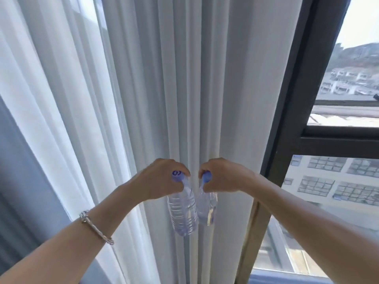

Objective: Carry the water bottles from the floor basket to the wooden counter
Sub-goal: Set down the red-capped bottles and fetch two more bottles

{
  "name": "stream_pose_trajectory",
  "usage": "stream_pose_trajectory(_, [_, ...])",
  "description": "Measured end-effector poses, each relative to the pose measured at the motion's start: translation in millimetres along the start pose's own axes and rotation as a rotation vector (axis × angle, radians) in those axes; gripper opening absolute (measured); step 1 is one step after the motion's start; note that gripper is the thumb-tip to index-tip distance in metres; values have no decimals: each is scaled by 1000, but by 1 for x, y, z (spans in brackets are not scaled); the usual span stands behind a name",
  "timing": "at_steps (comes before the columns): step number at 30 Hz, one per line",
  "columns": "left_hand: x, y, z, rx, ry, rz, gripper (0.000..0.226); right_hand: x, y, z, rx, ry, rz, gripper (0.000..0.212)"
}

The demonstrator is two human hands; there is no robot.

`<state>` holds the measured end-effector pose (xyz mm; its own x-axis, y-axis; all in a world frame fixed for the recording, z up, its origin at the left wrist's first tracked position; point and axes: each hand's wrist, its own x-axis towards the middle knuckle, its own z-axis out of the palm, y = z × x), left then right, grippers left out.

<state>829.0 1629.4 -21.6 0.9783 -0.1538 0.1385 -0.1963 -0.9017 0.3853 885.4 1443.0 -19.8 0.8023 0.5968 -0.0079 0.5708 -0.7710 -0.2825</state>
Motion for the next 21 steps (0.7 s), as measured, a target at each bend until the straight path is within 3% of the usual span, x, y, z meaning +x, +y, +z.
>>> stream_pose_trajectory(12, [14,56,-91,170,289,38,3,-18,-34,-117,23,290,-15,14])
stream_pose_trajectory(21, [32,71,-132,134,533,112,11,-22,-27,-150,66,411,-16,2])
